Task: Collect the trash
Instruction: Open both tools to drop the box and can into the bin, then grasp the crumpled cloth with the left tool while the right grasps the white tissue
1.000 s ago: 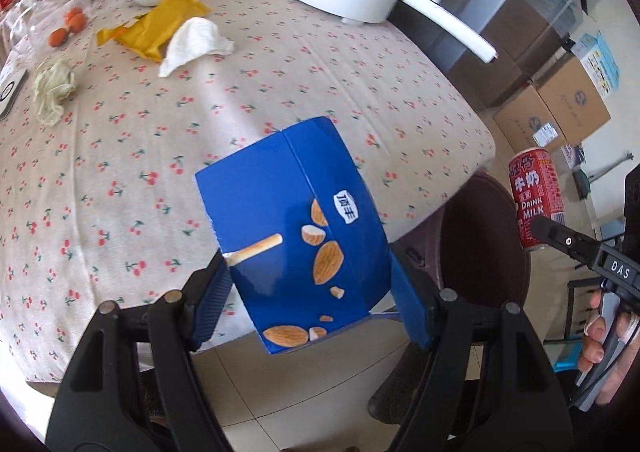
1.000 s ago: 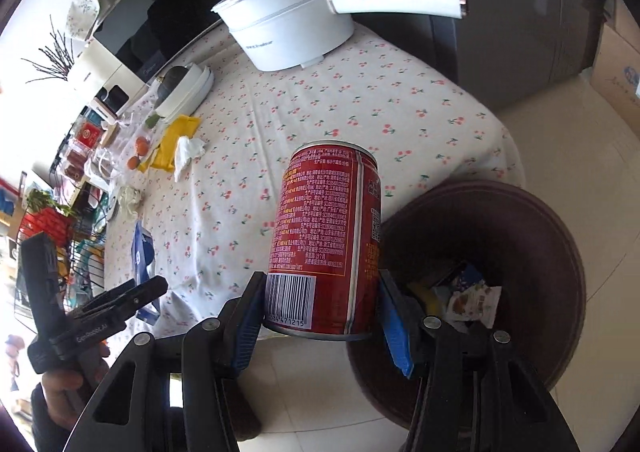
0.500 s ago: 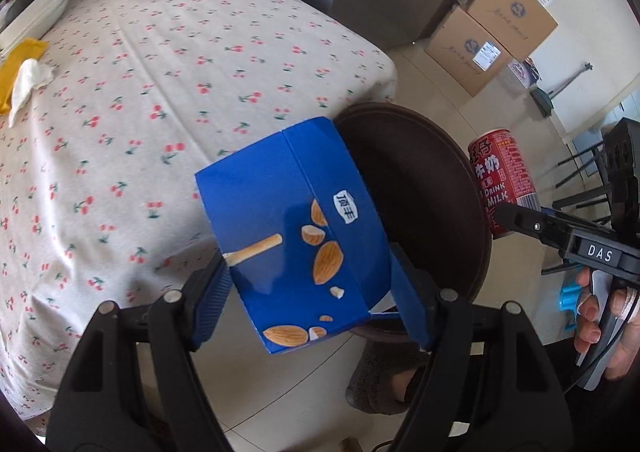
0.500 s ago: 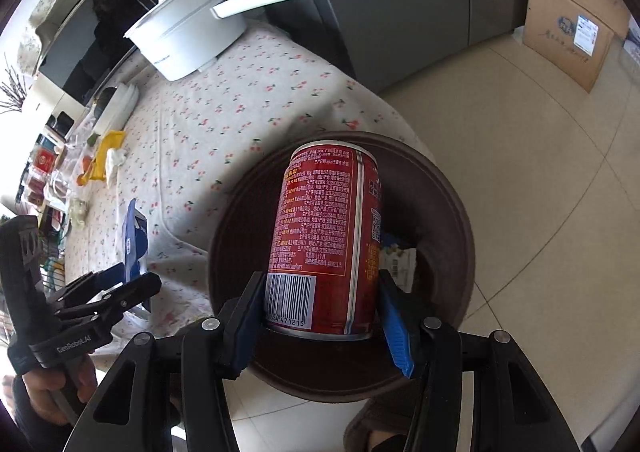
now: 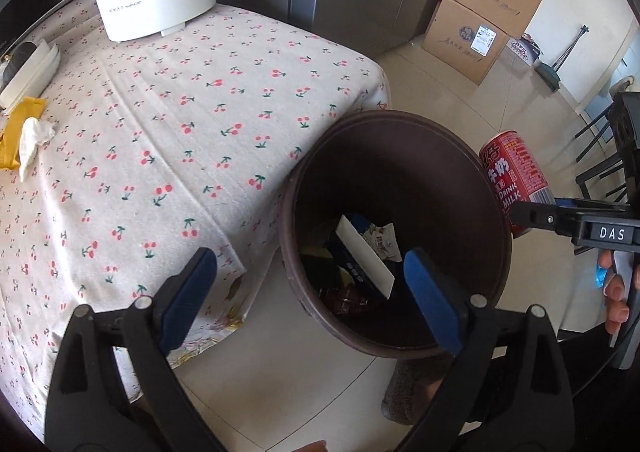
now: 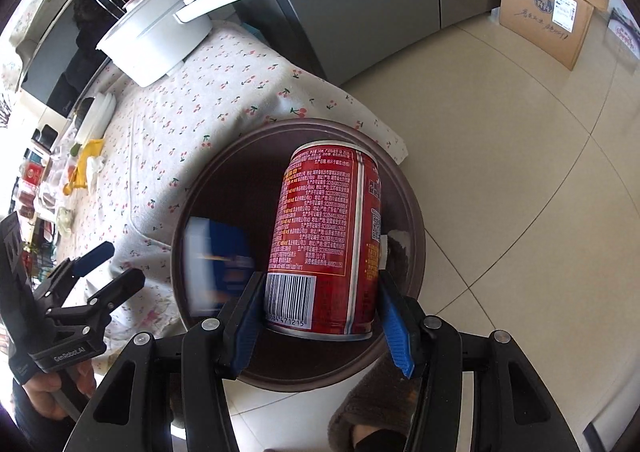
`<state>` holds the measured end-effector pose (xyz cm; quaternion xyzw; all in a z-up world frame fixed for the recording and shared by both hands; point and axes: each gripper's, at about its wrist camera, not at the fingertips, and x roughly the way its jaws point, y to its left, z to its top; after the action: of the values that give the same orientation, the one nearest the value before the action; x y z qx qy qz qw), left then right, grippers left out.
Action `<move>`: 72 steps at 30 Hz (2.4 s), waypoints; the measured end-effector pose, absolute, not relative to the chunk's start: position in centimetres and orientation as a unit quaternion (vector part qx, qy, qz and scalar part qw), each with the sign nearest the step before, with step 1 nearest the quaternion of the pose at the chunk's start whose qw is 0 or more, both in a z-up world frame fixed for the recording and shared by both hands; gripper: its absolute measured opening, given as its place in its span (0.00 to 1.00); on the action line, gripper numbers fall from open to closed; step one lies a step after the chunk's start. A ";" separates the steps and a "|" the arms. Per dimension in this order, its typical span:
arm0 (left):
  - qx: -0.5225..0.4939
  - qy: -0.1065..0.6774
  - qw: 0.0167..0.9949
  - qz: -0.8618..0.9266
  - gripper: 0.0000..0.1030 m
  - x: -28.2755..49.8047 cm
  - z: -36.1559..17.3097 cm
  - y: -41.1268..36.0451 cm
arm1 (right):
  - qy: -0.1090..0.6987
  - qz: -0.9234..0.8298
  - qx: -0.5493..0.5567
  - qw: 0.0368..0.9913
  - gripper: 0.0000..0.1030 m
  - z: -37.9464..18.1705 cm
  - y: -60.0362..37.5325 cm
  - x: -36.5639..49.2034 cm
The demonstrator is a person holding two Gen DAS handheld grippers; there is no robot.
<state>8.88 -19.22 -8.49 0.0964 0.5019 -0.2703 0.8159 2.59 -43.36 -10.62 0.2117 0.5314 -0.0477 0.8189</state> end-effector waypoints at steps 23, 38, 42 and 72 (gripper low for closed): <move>0.012 0.515 0.840 -0.171 0.92 10.5 -7.0 -6.5 | 0.553 -0.029 0.164 0.817 0.73 -10.4 -37.0 6.3; -0.007 0.511 0.857 -0.073 0.98 10.8 -6.7 1.6 | 0.553 -0.012 0.106 0.826 0.83 -9.1 -30.5 9.5; -0.026 0.509 0.860 -0.036 0.98 11.8 -6.1 4.8 | 0.559 -0.004 0.083 0.825 0.86 -8.8 -28.2 11.0; -0.083 0.470 0.878 0.040 0.81 25.6 -11.0 19.0 | 0.512 0.129 0.031 0.849 0.86 -10.7 -7.6 30.5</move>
<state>25.60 18.96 -10.99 -0.0834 0.4696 0.0404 0.8780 30.46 -7.59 -10.67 0.0306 0.5119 0.1286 0.8488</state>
